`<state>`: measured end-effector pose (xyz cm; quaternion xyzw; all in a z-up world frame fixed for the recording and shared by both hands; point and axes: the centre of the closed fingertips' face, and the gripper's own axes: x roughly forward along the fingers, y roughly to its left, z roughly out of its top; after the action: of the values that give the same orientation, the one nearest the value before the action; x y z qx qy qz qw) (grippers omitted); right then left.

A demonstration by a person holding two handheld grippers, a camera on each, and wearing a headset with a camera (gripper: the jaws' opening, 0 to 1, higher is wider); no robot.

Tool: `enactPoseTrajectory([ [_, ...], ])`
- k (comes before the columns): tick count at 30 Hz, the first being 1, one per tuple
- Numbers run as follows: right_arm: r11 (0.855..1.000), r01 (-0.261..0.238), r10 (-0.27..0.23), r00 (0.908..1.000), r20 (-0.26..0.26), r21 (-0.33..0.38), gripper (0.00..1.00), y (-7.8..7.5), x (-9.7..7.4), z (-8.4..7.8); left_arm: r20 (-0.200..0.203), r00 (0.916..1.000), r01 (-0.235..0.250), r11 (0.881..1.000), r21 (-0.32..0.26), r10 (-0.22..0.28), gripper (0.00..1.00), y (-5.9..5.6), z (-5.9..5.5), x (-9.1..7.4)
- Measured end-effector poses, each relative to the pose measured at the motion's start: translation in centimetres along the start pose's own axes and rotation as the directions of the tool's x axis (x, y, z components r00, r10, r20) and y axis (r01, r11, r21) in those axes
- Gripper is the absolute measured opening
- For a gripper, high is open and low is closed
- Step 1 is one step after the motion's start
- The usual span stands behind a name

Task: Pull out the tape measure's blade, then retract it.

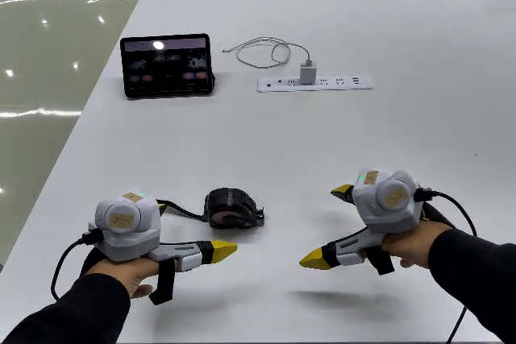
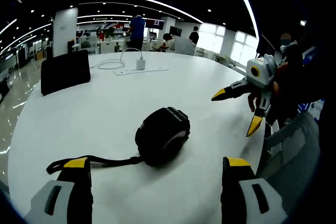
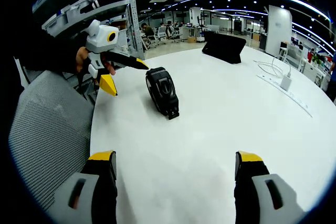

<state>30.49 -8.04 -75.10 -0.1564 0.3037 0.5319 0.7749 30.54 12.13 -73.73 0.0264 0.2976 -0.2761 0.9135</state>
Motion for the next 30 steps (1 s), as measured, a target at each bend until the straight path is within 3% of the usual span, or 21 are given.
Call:
enactPoseTrajectory([
  [2,1.000,0.018,-0.018,0.9998,0.004,0.016,0.89,-0.4,-0.8,-0.7,-0.023,0.9989,0.040,0.998,-0.051,-0.041,1.00,-0.8,-0.4,-0.3],
  [5,0.999,0.039,-0.039,0.9992,0.011,0.036,0.91,-0.6,-1.9,-1.5,-0.006,0.9994,0.034,0.999,-0.016,-0.034,1.00,-0.5,0.0,-0.7],
  [10,0.996,0.069,-0.070,0.9974,0.017,0.048,0.95,-0.8,-3.6,-2.6,-0.008,0.9994,0.034,0.998,-0.058,-0.034,1.00,-0.2,0.8,-1.6],
  [16,0.994,0.093,-0.094,0.9954,0.018,0.053,0.95,-0.7,-5.7,-3.7,-0.004,0.9994,0.034,0.999,-0.023,-0.034,1.00,0.3,0.9,-3.0],
  [22,0.989,0.130,-0.134,0.9897,0.051,0.071,1.00,-1.1,-7.9,-4.1,-0.014,0.9993,0.034,0.999,-0.007,-0.034,1.00,0.7,0.0,-4.3],
  [30,0.981,0.173,-0.176,0.9841,0.026,0.084,1.00,-2.0,-10.1,-6.6,-0.043,0.9989,0.015,1.000,-0.016,-0.015,1.00,1.8,-1.8,-5.9],
])
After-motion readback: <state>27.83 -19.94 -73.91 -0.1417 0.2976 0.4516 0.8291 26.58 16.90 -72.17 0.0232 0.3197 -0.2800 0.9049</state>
